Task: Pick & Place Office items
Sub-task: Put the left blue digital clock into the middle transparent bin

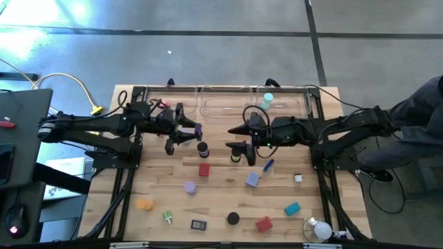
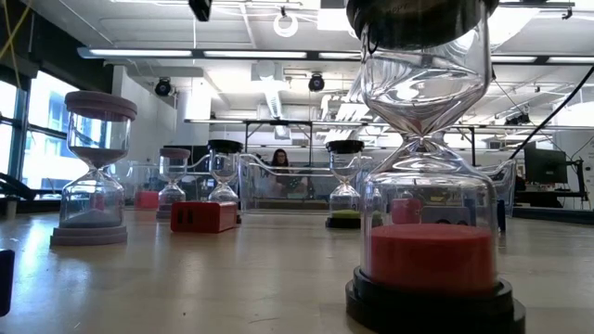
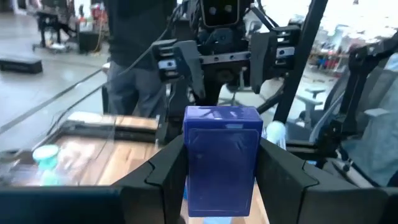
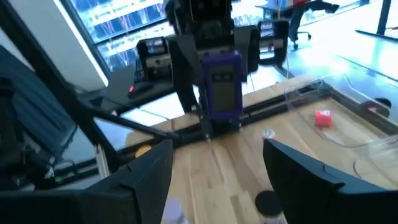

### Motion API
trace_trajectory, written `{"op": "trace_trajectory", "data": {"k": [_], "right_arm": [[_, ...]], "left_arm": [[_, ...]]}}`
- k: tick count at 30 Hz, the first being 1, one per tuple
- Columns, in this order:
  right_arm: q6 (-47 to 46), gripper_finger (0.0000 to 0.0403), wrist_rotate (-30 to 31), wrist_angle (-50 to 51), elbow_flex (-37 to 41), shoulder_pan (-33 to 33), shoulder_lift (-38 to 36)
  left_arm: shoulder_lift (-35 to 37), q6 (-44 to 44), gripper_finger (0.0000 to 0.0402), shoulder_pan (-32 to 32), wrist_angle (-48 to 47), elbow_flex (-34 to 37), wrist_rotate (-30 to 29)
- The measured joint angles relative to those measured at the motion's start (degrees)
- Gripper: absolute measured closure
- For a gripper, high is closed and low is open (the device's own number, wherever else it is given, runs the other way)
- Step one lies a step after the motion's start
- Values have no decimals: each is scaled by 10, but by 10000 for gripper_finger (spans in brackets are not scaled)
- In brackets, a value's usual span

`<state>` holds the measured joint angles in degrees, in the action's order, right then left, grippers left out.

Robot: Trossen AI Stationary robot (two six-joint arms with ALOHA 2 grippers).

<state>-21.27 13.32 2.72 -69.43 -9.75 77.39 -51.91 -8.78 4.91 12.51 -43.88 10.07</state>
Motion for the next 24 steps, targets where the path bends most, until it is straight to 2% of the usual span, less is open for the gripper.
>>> {"op": "trace_trajectory", "data": {"k": [4, 10, 15, 24], "right_arm": [[23, 164, 4, -16, 1, 17, 1], [93, 164, 57, -54, 1, 33, 30], [64, 164, 37, -64, 1, 48, 38], [36, 164, 10, -81, 0, 69, 58]], "left_arm": [[-25, 0, 248, 28, 46, 0, 18], [-58, 0, 248, 49, 110, 0, 34], [-70, -1, 248, 64, 110, -9, 73], [-71, -5, 248, 75, 103, -10, 76]]}}
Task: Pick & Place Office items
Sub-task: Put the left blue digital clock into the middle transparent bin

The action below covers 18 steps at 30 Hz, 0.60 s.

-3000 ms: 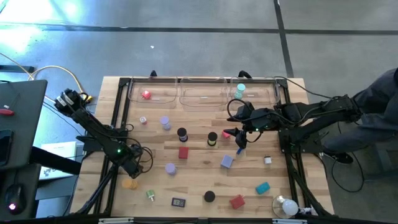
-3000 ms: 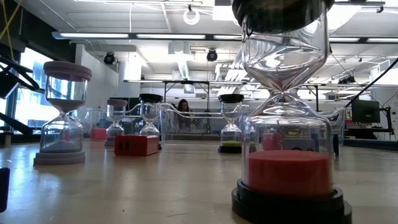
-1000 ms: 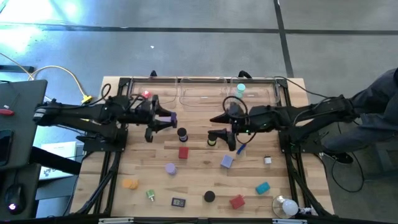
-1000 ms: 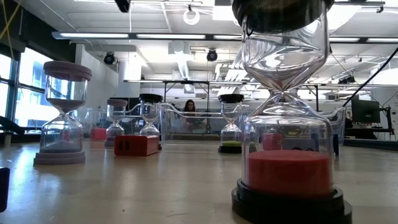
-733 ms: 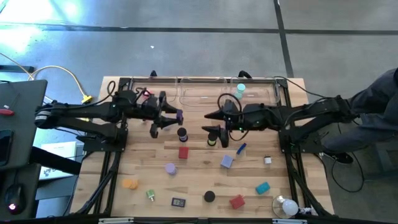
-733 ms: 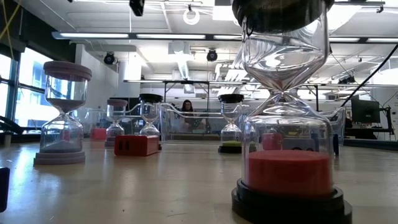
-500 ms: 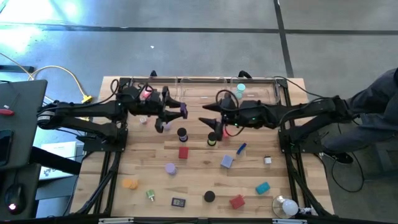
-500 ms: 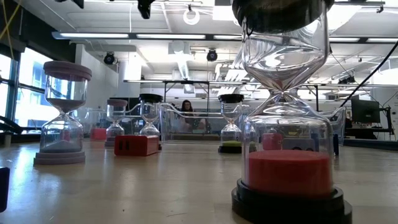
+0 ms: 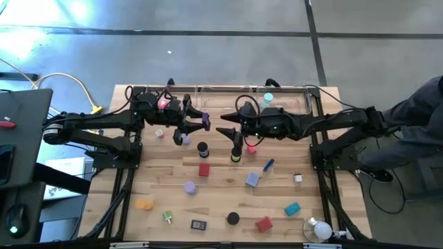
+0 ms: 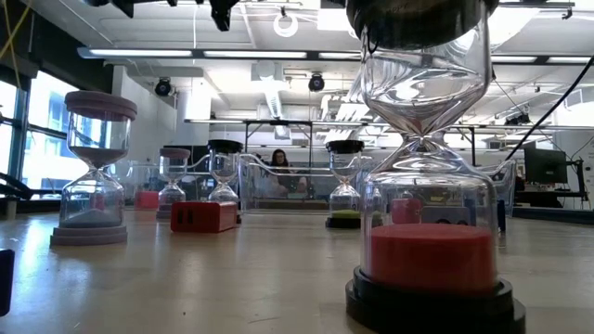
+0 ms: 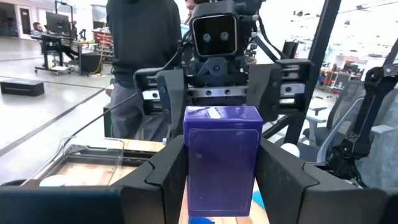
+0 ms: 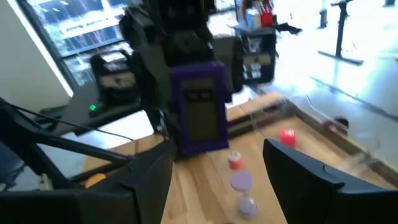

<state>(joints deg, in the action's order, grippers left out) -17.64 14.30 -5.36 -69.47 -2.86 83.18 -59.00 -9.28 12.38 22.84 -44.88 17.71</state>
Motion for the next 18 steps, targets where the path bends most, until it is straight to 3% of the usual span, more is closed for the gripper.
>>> {"op": "trace_trajectory", "data": {"k": [8, 18], "right_arm": [[-19, 164, -13, -5, 1, 14, 12], [43, 164, -50, -9, 1, 15, 12]], "left_arm": [[-1, -6, 248, 3, -13, 0, 2], [-1, -15, 248, 3, -14, 0, 3]]}}
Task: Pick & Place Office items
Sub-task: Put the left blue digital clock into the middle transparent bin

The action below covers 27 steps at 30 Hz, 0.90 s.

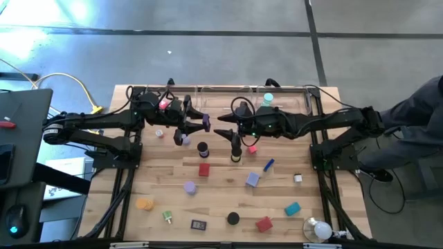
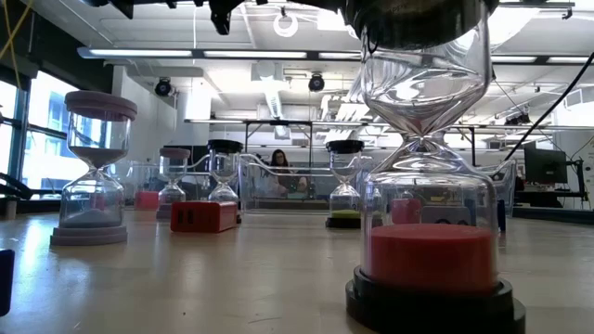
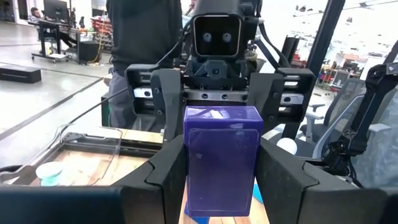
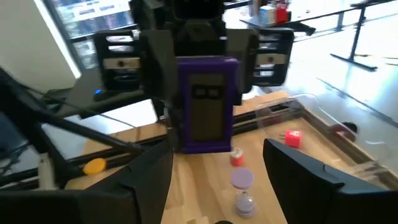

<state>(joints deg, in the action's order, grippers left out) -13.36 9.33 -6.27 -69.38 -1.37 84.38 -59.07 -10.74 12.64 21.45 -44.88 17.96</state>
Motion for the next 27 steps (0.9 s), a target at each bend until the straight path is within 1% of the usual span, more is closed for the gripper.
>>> {"op": "trace_trajectory", "data": {"k": [3, 5, 7, 10, 14, 18, 23, 27], "right_arm": [[5, 162, -47, 0, 0, 7, 0], [-1, 152, -70, 0, 0, 11, 0], [-8, 132, -85, 0, 0, 15, 0], [-19, 89, -100, -1, 0, 23, 0], [-38, 37, -76, -1, 0, 26, 0], [-38, 8, -64, 0, 0, 26, 0], [-54, 10, -64, 0, 0, 24, 0], [-59, 14, -36, -7, 0, 20, 13]], "left_arm": [[0, -1, 248, 0, -1, 0, 0], [0, -1, 248, 0, -2, 0, 0], [0, -2, 248, 0, -2, 0, 0], [0, -5, 248, 0, -4, 0, 4], [0, -8, 248, 0, -11, 0, 12], [0, -6, 247, 0, -10, 0, 12], [0, -7, 247, 0, -10, 0, 12], [0, -9, 247, 0, -10, 0, 12]]}}
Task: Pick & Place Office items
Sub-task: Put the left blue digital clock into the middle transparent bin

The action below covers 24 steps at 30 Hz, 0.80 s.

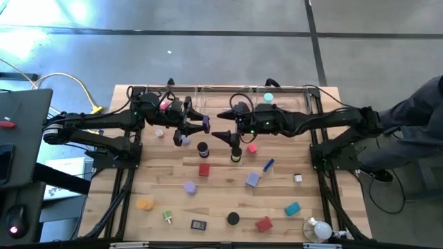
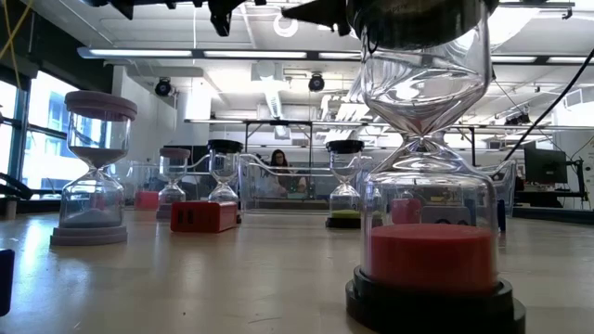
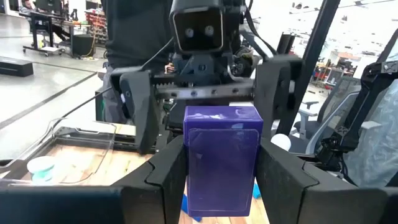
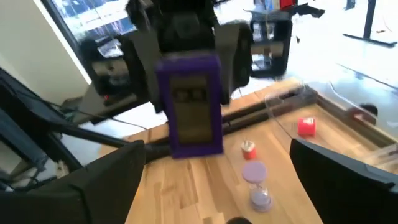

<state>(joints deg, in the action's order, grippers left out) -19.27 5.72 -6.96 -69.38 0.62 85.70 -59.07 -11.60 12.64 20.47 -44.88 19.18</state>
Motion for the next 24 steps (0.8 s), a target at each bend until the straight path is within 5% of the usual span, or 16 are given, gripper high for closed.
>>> {"op": "trace_trajectory", "data": {"k": [24], "right_arm": [[101, 33, -16, -131, 0, -10, 69]], "left_arm": [[0, -4, 247, 0, -1, 0, -3]]}}
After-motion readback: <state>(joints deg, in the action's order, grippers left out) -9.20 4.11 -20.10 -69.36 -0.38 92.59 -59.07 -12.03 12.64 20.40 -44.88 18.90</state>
